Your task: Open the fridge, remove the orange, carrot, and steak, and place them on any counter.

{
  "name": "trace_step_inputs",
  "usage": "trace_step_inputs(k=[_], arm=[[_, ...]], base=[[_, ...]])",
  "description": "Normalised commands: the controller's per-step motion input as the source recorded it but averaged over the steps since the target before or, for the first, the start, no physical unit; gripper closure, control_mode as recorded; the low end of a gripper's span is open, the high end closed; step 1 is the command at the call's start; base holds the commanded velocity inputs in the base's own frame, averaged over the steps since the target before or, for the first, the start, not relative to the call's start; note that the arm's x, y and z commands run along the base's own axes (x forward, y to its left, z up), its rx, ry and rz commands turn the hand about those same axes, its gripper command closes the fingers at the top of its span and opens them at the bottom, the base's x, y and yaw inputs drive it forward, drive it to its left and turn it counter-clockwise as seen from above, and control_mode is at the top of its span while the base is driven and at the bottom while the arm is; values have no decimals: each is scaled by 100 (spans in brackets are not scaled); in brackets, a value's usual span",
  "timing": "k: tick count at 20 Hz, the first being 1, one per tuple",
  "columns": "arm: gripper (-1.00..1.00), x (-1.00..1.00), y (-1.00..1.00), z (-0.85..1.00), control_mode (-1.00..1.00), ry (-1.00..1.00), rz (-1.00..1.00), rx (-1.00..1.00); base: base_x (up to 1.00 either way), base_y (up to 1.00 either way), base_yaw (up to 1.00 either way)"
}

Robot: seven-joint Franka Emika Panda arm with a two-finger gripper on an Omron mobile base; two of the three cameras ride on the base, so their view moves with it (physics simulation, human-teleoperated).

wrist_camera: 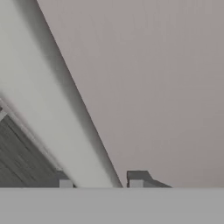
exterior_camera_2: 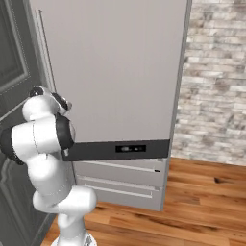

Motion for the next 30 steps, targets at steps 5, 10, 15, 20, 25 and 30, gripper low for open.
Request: trace_step_inputs(k=[5, 10, 15, 20, 25, 30], arm=[[100, -96, -60, 2, -100, 14, 2, 0], [100, -83, -58, 17, -100, 25, 1, 0], [100, -63, -54, 21, -100, 23, 1, 0], [100, -41, -41, 22, -100, 18, 0, -2], [100, -35, -44, 39, -100, 15, 0, -5], [100, -24, -54, 41, -100, 11, 0, -6]], base=[[0, 0, 0], [0, 0, 0], [0, 0, 0], [0, 0, 0], [0, 0, 0], [0, 0, 0]])
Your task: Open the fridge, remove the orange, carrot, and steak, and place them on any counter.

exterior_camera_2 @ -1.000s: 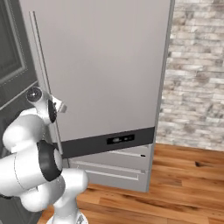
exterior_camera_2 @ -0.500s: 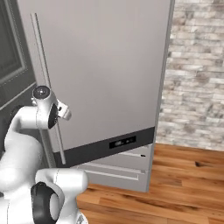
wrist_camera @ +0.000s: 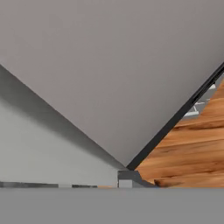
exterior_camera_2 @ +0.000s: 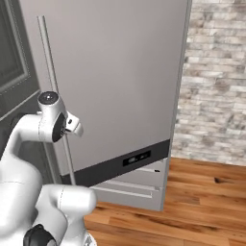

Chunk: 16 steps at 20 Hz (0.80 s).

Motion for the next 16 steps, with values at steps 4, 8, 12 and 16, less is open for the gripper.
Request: trace_step_inputs(k=[4, 8, 12, 16], arm=[[100, -26, -58, 25, -100, 8, 0, -3], [100, -25, -59, 22, -100, 2, 0, 0], [-100, -30, -61, 15, -100, 1, 0, 0], [-100, -35, -49, 19, -100, 0, 0, -1]], base=[[0, 0, 0], [0, 0, 0], [0, 0, 0], [0, 0, 0]])
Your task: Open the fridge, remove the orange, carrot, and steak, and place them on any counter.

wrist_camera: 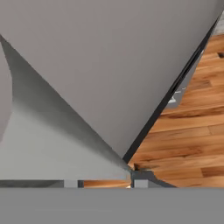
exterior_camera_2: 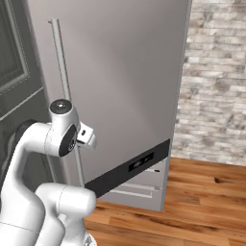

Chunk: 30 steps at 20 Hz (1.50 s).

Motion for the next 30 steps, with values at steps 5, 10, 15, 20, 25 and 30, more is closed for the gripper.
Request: trace_step_inputs(k=[5, 10, 15, 20, 25, 30], arm=[[-100, -45, -50, 32, -100, 0, 0, -1], [-100, -65, -60, 57, -100, 0, 0, -1], [-100, -74, -46, 66, -100, -3, 0, -1], [-100, -70, -1, 57, -100, -8, 0, -3], [-100, -37, 38, 43, -100, -1, -5, -8], [-100, -2, 75, 26, -100, 14, -14, -14]], base=[[0, 0, 0], [0, 0, 0], [0, 0, 0], [0, 0, 0], [0, 0, 0], [0, 0, 0]])
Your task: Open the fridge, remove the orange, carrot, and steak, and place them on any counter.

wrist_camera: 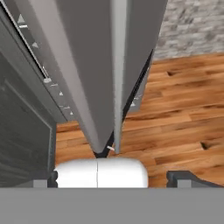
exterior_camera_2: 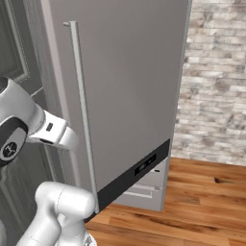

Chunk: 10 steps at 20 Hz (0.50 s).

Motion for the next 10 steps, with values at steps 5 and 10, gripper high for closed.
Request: trace_step_inputs(k=[5, 10], arm=[[-100, 31, 83, 3, -100, 24, -19, -16], [-100, 8, 14, 0, -100, 6, -5, -2]], base=[[0, 0, 0], [0, 0, 0]])
